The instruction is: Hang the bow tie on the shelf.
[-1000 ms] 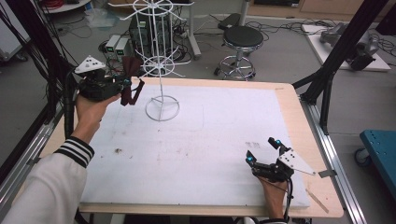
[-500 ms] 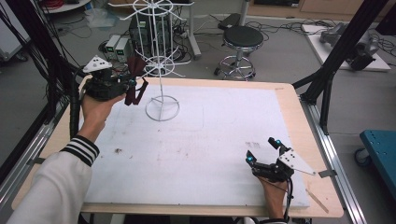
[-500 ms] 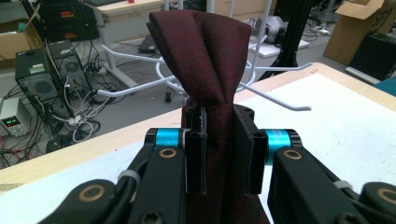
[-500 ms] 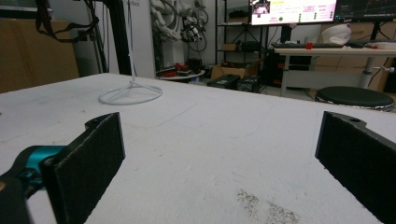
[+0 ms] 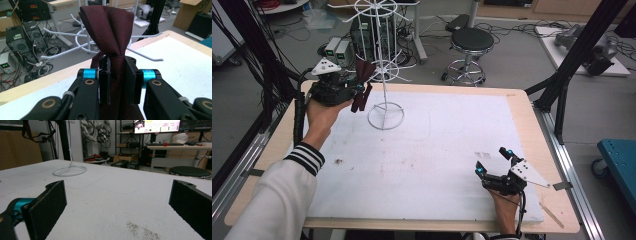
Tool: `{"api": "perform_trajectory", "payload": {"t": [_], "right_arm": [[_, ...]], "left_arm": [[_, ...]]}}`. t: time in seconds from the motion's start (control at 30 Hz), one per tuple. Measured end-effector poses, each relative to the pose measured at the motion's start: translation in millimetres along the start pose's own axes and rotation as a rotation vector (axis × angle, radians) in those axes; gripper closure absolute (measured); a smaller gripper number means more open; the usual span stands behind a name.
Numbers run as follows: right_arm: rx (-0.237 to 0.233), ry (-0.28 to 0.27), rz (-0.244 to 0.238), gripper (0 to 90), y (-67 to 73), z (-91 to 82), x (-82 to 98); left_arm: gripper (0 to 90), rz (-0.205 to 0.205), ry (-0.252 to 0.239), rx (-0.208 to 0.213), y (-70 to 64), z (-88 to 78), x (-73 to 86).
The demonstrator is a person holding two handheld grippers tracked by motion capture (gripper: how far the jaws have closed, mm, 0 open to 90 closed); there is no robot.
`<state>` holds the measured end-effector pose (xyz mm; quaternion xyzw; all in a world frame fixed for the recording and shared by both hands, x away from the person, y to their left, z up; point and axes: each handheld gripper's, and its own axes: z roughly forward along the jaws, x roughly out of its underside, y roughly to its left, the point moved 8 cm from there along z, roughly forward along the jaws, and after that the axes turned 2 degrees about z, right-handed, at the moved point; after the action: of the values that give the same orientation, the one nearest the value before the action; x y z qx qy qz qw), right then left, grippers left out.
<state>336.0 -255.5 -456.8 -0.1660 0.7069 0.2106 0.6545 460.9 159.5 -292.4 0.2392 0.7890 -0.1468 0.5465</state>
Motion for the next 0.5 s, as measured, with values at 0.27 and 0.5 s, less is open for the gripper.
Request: {"api": "perform_trajectory", "payload": {"t": [0.27, 0.5], "right_arm": [[-0.001, 0.002, 0.001, 0.7, 0.2, -0.2, 0.1], [-0.002, 0.001, -0.001, 0.6, 0.3, 0.0, 0.1]], "left_arm": [[72.7, 0.000, 0.004, 0.006, -2.3, 2.3, 0.6], [31.6, -0.019, -0.023, 0.089, -6.3, 2.9, -1.7]]}}
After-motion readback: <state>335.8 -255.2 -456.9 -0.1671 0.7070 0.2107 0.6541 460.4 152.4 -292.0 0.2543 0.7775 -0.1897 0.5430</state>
